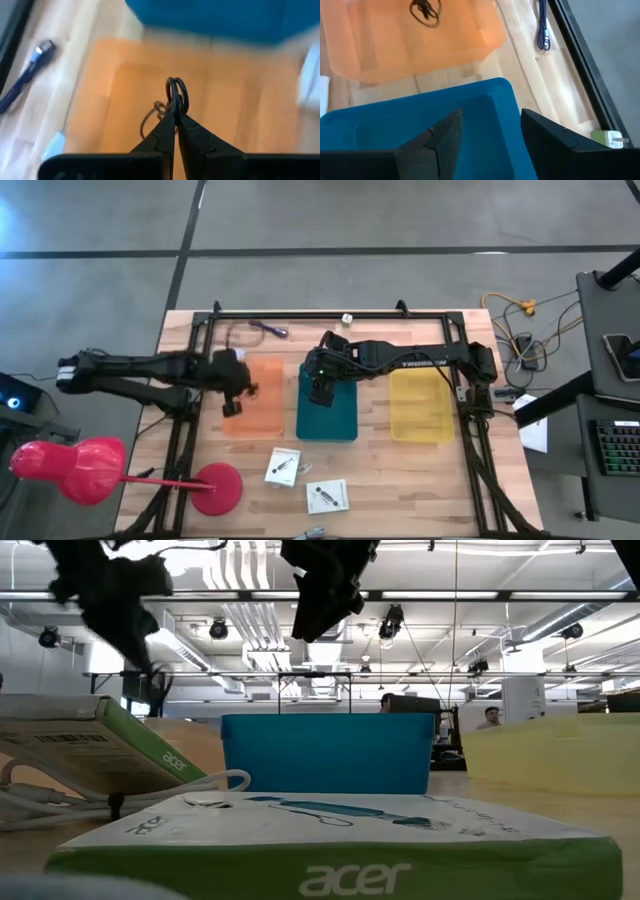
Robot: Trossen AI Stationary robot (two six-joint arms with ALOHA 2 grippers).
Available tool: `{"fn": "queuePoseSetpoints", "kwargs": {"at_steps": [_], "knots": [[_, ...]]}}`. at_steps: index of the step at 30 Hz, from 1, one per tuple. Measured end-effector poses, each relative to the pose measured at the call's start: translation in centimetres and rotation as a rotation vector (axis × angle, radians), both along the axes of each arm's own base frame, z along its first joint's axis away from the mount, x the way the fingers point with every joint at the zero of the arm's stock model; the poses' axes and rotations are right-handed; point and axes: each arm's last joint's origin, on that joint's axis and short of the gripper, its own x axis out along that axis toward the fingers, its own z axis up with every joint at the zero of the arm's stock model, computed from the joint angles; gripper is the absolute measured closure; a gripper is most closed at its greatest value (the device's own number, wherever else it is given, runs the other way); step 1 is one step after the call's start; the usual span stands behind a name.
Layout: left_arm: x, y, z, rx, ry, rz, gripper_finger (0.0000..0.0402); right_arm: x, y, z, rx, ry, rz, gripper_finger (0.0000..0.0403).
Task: Pick and place items into bin
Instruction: Put the black USB cable wire into the orange bin, then put the blue USB cable wire into the orange bin
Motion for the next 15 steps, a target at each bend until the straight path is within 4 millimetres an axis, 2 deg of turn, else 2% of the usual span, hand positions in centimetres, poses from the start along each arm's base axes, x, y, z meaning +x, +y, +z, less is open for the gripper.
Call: {"fn": "queuePoseSetpoints", "kwargs": {"at_steps": [2, 5, 11, 15], "knots": [[-0.1, -0.6, -1.3, 0.011, 0.123, -0.013, 0.0392, 0.0, 0.0, 0.0, -0.001, 0.005, 0.001, 0.0215], [1.0, -1.5, -1.5, -0.014, 0.131, -0.056, 0.0362, 0.0, 0.0, 0.0, -0.001, 0.006, 0.002, 0.0215], [1.9, -3.2, -2.1, -0.347, 0.180, -0.083, 0.0292, -0.2, 0.0, -0.2, -0.003, 0.026, 0.006, 0.0215], [2.1, -3.5, -2.3, -0.449, 0.199, -0.046, 0.0255, -0.2, -0.3, -0.2, -0.004, 0.027, 0.007, 0.0215]]}}
